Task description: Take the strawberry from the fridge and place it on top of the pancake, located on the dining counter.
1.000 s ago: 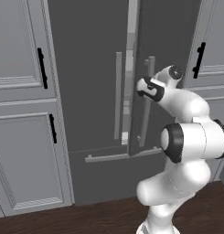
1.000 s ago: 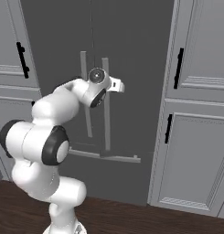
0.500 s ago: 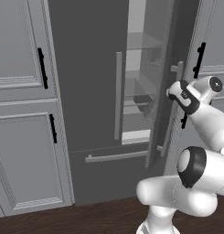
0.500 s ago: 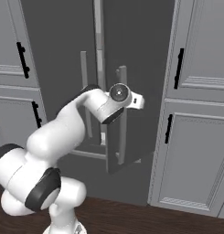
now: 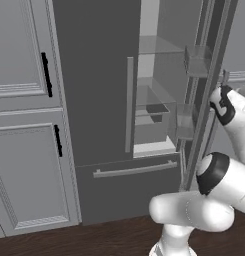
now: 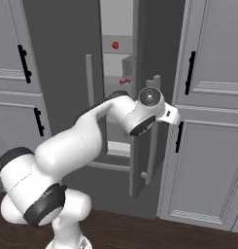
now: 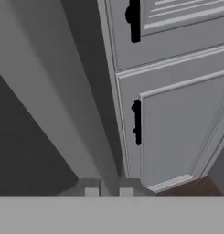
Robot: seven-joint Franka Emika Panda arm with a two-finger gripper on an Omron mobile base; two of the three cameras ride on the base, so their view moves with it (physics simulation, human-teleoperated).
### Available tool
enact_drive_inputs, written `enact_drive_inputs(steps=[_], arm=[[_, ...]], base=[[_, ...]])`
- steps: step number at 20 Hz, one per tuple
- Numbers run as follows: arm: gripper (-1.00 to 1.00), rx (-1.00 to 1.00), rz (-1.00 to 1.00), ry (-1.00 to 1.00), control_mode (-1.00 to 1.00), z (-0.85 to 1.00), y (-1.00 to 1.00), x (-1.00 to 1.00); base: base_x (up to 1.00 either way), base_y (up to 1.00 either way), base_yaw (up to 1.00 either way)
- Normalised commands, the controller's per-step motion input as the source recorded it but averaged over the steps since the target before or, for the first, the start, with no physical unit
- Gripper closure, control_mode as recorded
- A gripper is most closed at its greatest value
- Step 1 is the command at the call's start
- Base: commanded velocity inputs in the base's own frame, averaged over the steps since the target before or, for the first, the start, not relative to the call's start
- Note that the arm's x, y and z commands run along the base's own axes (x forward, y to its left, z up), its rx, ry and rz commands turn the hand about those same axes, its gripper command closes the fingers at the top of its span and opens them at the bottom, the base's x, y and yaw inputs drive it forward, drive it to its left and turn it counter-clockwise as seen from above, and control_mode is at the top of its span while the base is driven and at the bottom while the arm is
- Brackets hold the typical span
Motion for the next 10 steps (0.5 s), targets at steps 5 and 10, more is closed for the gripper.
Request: enact_drive_inputs(steps=[5,10], arm=[[-1.0,0.01,-0.02,-0.07,-1.0,0.0,-0.22,-0.82],[-1.0,-0.27,0.05,-0.02,-1.0,0.0,0.95,-0.88]], base=[[0.0,0.0,0.0],[0.0,0.0,0.0]])
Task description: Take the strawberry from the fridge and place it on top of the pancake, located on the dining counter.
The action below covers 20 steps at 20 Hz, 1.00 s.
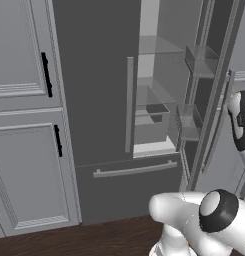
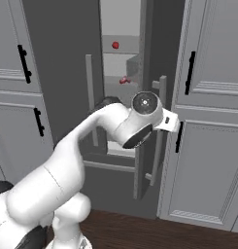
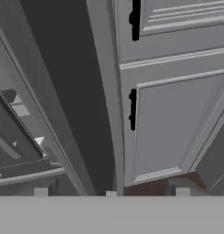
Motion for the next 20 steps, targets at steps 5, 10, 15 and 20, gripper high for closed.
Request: enact_drive_inputs(steps=[5,10,15,20], arm=[[-1.0,-0.46,0.15,0.4,-1.0,-0.1,1.0,-0.13],[-1.0,-0.53,0.21,0.64,-1.0,-0.39,0.7,0.36],[-1.0,-0.7,0.22,0.59,-1.0,-0.12,0.34,0.59],[-1.0,-0.39,0.27,0.38,-1.0,0.14,-0.1,0.88]], base=[[0.0,0.0,0.0],[0.0,0.0,0.0],[0.0,0.0,0.0],[0.0,0.0,0.0]])
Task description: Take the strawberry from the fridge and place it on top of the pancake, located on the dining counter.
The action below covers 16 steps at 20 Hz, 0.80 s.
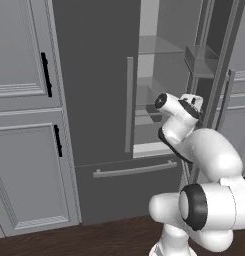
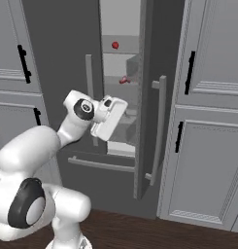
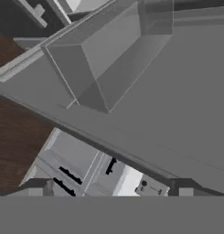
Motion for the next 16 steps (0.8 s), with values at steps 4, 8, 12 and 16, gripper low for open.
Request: enact_drive_inputs(steps=[4,8,12,16], arm=[[-1.0,-0.3,0.09,0.26,-1.0,0.03,-0.29,0.68],[-1.0,-0.04,0.12,0.22,-1.0,0.09,-0.62,0.51],[-1.0,0.0,0.02,0.15,-1.0,0.0,-0.86,-0.02],[-1.0,0.0,0.0,0.09,-1.0,0.0,-0.85,-0.26]], base=[[0.0,0.0,0.0],[0.0,0.0,0.0],[0.0,0.0,0.0],[0.0,0.0,0.0]])
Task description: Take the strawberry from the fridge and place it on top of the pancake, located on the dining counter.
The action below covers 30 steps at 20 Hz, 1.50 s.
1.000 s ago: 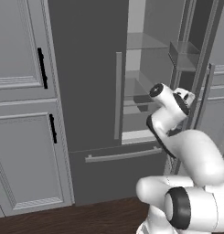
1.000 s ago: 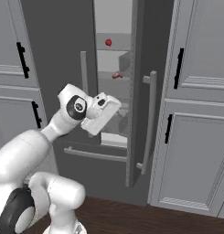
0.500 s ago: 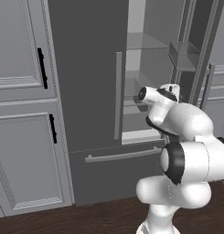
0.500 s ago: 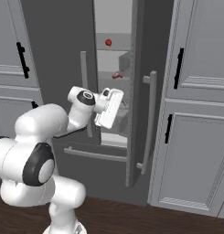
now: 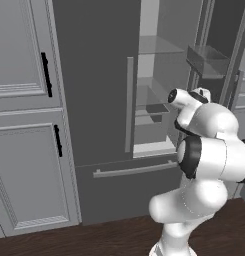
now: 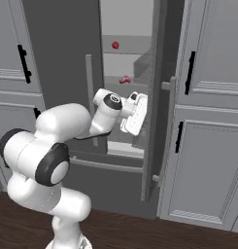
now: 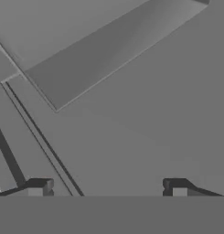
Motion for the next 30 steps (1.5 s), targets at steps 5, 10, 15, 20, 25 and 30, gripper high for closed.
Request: enact_drive_inputs(steps=[5,10,15,20,25,30], arm=[[-1.0,0.0,0.01,0.07,-1.0,-0.02,-0.8,-0.12],[-1.0,0.0,0.06,0.02,-1.0,-0.01,0.07,-0.19],[-1.0,-0.08,0.3,0.05,-1.0,0.06,0.99,-0.11],[-1.0,0.09,0.08,-0.11,-1.0,-0.05,1.0,0.0],[-1.0,0.48,-0.07,-0.2,-1.0,-0.16,1.0,0.0],[-1.0,0.68,-0.28,-0.23,-1.0,-0.31,0.89,0.0]], base=[[0.0,0.0,0.0],[0.0,0.0,0.0],[0.0,0.0,0.0],[0.0,0.0,0.0],[0.0,0.0,0.0],[0.0,0.0,0.0]])
